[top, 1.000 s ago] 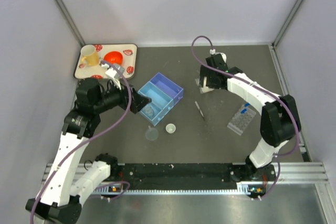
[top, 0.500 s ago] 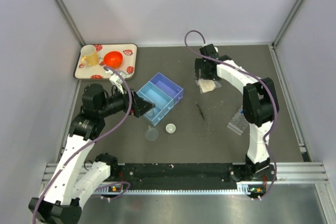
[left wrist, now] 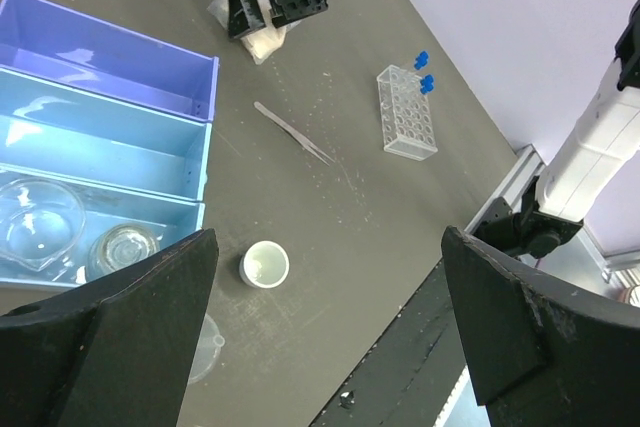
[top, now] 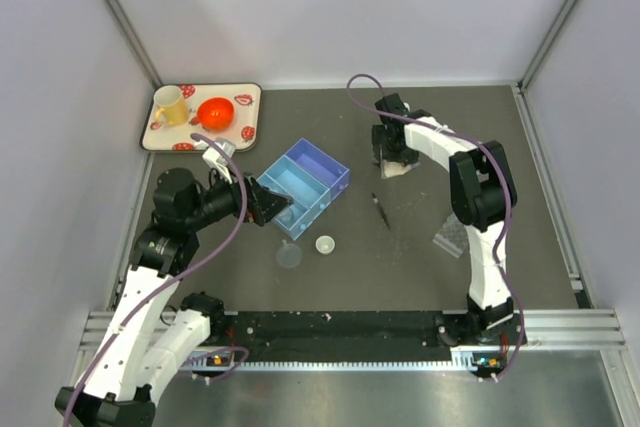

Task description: Organize the chemistry lab equipment

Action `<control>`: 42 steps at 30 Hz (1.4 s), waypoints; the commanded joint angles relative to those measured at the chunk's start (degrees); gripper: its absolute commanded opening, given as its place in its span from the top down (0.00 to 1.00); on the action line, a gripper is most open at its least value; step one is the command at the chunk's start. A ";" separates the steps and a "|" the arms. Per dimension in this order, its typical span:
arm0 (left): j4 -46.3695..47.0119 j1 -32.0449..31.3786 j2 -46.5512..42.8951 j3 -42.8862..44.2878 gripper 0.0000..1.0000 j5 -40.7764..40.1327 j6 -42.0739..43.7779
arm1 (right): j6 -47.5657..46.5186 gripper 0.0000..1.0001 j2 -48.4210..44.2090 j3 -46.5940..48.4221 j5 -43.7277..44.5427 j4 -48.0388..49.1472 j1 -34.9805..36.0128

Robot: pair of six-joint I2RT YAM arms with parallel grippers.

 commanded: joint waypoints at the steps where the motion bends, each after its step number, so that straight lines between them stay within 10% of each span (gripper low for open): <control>1: -1.18 0.00 -1.81 1.66 0.01 -3.47 2.78 | -0.50 0.35 1.60 2.93 0.51 -0.51 -0.81; 12: -2.15 -0.08 -2.70 0.60 0.01 -2.87 3.75 | -1.02 0.95 -0.23 1.18 3.23 -1.66 -0.29; 29: -6.89 -0.08 -4.36 2.45 0.01 -6.99 5.50 | -4.81 1.00 -19.22 3.37 9.84 -4.38 15.00; 42: -22.45 0.00 -7.88 10.71 0.01 -42.05 7.62 | -11.39 1.00 -12.38 13.04 -5.90 -4.47 27.57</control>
